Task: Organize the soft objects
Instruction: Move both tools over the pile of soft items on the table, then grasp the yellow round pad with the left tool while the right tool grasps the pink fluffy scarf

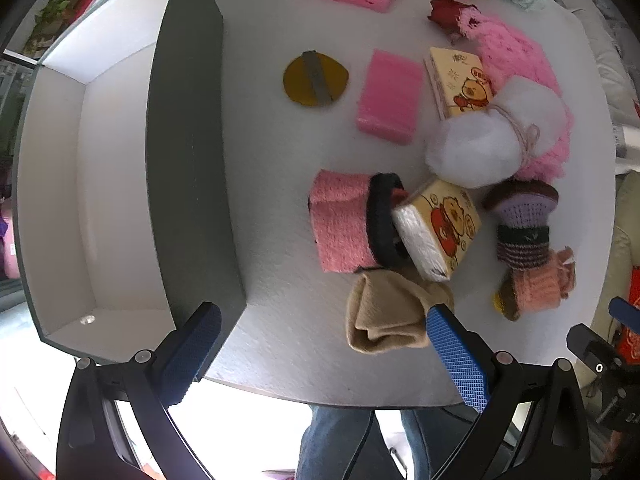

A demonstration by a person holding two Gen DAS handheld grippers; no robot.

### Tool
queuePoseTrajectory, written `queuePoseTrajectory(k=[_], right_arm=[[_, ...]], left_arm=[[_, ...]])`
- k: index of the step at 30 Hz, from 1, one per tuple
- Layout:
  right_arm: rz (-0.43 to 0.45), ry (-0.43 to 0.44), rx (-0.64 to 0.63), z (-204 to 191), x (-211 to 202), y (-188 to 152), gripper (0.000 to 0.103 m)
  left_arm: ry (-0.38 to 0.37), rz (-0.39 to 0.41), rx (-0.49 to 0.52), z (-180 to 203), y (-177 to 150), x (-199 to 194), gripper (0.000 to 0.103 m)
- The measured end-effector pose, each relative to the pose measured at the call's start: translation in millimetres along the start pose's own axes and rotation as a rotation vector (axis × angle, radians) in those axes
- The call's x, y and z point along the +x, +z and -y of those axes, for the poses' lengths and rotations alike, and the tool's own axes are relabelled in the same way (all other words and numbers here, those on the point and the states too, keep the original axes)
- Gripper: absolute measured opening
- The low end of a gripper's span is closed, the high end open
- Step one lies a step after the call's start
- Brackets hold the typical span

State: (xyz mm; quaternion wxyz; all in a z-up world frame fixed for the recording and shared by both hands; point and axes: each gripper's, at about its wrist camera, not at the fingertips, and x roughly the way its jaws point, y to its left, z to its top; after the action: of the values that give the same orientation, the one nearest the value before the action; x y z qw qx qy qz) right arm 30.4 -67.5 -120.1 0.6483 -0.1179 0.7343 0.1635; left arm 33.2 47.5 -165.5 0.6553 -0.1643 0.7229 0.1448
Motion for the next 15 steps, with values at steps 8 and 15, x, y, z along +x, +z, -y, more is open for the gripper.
queuePoseTrajectory(k=[8, 15], right_arm=[[-0.006, -0.004, -0.006, -6.9, 2.1, 4.1, 0.103], [-0.001, -0.001, -0.010, -9.6, -0.1, 7.6, 0.103]], left_arm=[[0.048, 0.023, 0.033, -0.6, 8.6, -1.8, 0.103], [0.140, 0.035, 0.030, -25.3, 21.0, 0.2, 0.103]])
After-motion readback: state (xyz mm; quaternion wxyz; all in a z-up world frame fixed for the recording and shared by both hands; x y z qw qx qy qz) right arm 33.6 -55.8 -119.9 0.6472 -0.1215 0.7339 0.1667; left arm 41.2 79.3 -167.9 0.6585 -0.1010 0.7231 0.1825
